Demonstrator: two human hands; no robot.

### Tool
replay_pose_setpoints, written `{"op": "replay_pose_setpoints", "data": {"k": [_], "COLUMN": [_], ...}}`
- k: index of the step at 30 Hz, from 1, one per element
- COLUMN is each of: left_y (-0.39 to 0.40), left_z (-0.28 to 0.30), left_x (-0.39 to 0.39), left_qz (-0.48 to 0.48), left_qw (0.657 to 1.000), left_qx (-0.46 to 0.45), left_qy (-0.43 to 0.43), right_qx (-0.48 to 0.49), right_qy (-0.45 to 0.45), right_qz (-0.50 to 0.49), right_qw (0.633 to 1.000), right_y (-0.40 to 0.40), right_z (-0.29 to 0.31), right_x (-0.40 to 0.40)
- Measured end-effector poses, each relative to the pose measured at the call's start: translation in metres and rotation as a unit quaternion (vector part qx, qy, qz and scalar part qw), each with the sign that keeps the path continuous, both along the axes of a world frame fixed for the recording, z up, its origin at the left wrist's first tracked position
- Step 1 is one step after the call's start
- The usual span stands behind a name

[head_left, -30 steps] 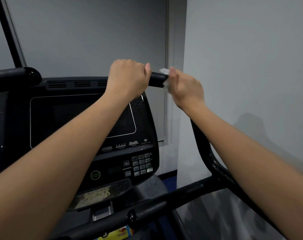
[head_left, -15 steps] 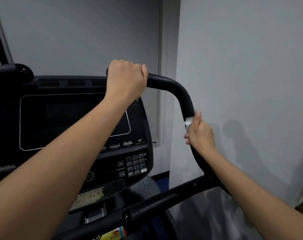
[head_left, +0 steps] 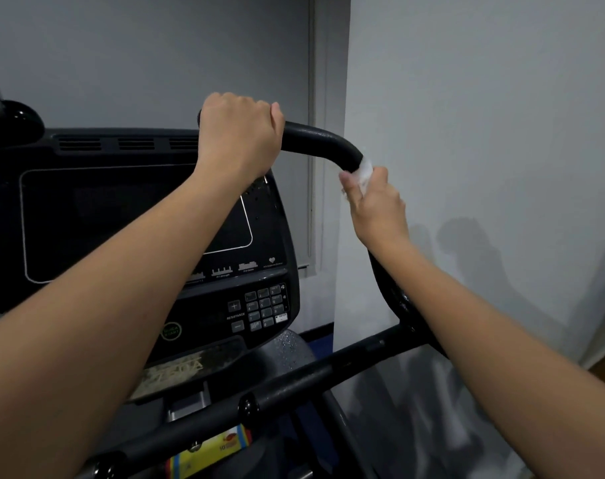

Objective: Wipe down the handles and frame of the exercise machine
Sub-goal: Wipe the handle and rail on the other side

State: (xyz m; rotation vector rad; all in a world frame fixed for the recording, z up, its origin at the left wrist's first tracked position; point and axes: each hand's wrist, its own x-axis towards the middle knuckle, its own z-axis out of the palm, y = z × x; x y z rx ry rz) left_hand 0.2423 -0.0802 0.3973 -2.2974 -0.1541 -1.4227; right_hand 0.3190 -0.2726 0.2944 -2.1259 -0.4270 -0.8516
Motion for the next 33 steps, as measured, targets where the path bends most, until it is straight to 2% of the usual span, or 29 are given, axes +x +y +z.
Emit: {"op": "replay_pose_setpoints", "data": {"k": [8,10,16,19,25,33], "left_y": [0.002,0.001,-0.001,0.0,-0.003,-0.007], "left_z": [0.001,0.0,-0.004,-0.005,-0.012,-0.016], "left_x": [-0.002,-0.001,0.0,0.001,-0.003,-0.006], "left_qz": [-0.019,-0.013,-0.003,-0.009,-0.023,-0.024], "left_qw": [1.0,1.0,1.0,1.0,0.999,0.999], "left_qx": [-0.004,-0.002,0.008,0.0,-0.014,-0.035], "left_qy": [0.002,-0.004,-0.019,-0.019,-0.034,-0.03], "right_qx": [-0.089,-0.075,-0.02,-0.014,0.014,-0.054], "right_qy": [0.125,0.123,0.029,0.012,0.068,0.18], "right_qz": [-0.051,-0.038,-0.008,-0.02,-0.063,-0.083], "right_qw": [0.987,0.989,0.999,1.0,0.996,0.979], "right_y": [-0.037,-0.033,0.009,0.018,0.0,-0.043], "right_z": [-0.073,-0.061,0.028,0.041,-0.004,-0.089], "right_x": [-0.034,-0.033,-0.005,0.004,-0.004,-0.038]}}
